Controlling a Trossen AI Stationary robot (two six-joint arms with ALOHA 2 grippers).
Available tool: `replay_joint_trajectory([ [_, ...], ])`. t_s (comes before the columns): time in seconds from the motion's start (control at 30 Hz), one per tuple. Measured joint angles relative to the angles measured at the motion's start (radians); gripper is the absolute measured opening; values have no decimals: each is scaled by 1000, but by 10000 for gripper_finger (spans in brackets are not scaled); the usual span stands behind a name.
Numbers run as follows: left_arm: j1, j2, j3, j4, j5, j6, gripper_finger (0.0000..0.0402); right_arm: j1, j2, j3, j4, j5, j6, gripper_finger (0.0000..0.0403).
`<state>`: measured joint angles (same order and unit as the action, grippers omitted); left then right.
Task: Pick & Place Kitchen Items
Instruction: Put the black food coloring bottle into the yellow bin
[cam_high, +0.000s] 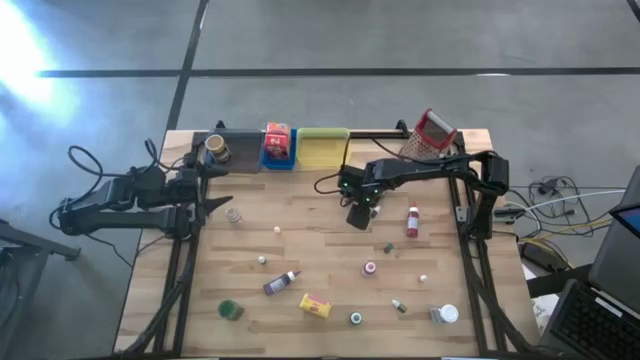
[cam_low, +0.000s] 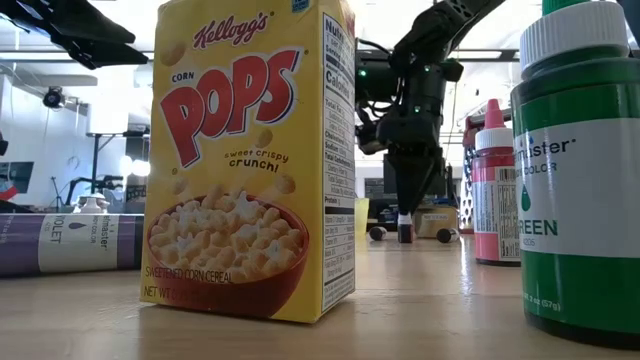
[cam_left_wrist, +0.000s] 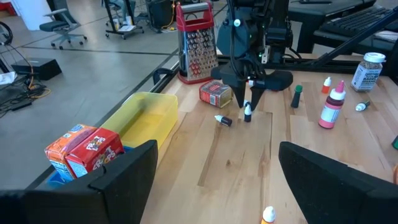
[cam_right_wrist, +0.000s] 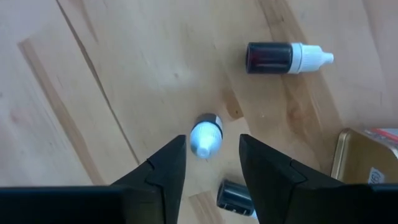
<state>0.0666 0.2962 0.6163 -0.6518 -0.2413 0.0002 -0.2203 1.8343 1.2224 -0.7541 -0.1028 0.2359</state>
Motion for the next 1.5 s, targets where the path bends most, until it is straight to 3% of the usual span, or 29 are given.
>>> replay_joint_trajectory([
  [0.4, 0, 0, 0, 0, 0, 0, 339, 0, 0, -10, 39, 0, -3, 117],
  [0.83, 0, 0, 0, 0, 0, 0, 339, 0, 0, -73, 89, 0, -3, 146],
  [1.23, 0, 0, 0, 0, 0, 0, 339, 0, 0, -69, 91, -1, 0, 113],
  [1.5, 0, 0, 0, 0, 0, 0, 339, 0, 0, -54, 89, -1, -7, 144],
])
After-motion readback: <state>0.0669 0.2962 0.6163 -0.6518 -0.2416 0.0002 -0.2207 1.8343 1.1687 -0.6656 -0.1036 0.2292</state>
